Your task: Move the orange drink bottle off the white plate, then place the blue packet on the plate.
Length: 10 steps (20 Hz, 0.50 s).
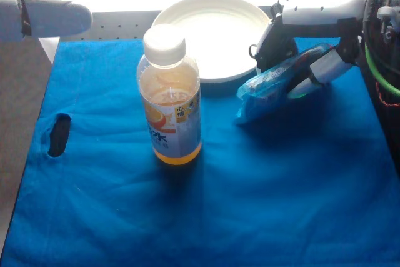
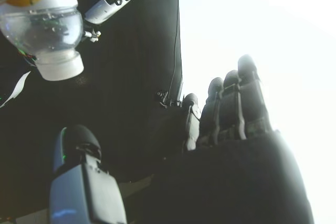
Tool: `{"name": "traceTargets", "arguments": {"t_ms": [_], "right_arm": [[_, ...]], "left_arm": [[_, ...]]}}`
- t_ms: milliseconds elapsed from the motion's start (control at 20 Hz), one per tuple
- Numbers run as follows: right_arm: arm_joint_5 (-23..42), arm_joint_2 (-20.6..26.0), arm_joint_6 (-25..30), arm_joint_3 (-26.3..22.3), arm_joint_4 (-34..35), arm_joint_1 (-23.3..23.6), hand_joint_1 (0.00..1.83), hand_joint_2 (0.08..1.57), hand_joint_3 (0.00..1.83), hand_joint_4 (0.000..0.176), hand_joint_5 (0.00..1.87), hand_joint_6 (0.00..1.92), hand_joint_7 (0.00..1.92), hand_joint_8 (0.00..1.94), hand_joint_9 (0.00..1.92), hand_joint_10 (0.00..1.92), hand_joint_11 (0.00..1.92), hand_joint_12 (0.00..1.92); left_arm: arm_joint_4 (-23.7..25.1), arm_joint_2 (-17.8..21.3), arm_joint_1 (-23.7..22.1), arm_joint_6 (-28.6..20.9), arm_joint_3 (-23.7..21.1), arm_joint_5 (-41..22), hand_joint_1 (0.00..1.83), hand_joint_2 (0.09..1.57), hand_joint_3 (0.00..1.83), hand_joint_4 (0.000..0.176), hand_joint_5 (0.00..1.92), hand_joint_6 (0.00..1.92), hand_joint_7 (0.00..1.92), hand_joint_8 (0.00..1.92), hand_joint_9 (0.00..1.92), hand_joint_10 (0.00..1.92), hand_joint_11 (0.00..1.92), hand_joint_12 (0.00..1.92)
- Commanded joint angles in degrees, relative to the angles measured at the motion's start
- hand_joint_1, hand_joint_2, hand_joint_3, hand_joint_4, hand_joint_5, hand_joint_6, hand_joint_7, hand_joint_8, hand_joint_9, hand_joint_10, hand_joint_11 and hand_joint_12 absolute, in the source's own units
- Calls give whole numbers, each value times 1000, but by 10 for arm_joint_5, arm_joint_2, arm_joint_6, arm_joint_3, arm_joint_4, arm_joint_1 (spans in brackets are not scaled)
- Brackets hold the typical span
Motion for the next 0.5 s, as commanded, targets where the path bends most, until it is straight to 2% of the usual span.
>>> {"name": "traceTargets", "arguments": {"t_ms": [0,50,100,150,200,250,300,350,400,450], "right_arm": [[38,3,2,-2,41,10,1265,1119,0,0,994,658,1004,1213,957,1137,786,1518],[49,7,2,-4,51,13,1265,1121,0,0,980,676,1007,1210,951,1231,786,1597],[57,17,2,-12,50,29,1265,1123,1,0,966,708,1007,1206,975,1256,787,1608],[58,28,2,-24,41,53,1179,1079,1,0,1056,825,909,1484,928,1778,888,1908],[59,34,2,-32,39,68,1183,1063,0,0,1093,774,933,1350,922,1746,640,1918],[59,37,-3,-37,38,77,1183,1063,0,0,1093,774,933,1350,922,1746,640,1918],[59,40,-13,-40,36,93,1191,1085,1,0,1061,781,932,1572,919,1874,649,1907],[58,40,-18,-40,36,105,1191,1085,1,0,1061,781,932,1572,919,1874,649,1907],[58,38,-20,-35,36,117,1237,1142,0,0,987,757,897,1425,802,1571,583,1859],[54,29,-20,-24,36,128,1258,1126,0,0,993,740,964,1266,859,1350,669,1699]], "left_arm": [[-33,1,-3,-3,0,-56,326,852,0,149,0,0,0,0,0,0,96,93],[-33,1,-3,-3,0,-55,315,847,0,161,0,0,0,0,0,0,70,83],[-33,1,-3,-3,0,-54,343,844,0,164,0,0,0,0,0,0,23,64],[-33,2,-1,-3,-1,-55,363,846,0,173,0,0,0,0,0,0,8,61],[-33,3,0,-3,-1,-56,363,847,0,175,0,0,0,0,0,0,1,58],[-34,3,1,-3,-1,-56,363,847,0,175,0,0,0,0,0,0,1,58],[-34,3,1,-3,-1,-56,337,845,0,176,0,0,0,0,0,0,33,35],[-34,3,1,-3,-1,-57,337,845,0,176,0,0,0,0,0,0,33,35],[-34,2,1,-3,-1,-57,340,839,0,176,0,0,0,0,0,0,19,29],[-34,0,1,-3,-1,-57,347,828,0,176,0,0,0,0,0,0,32,35]]}}
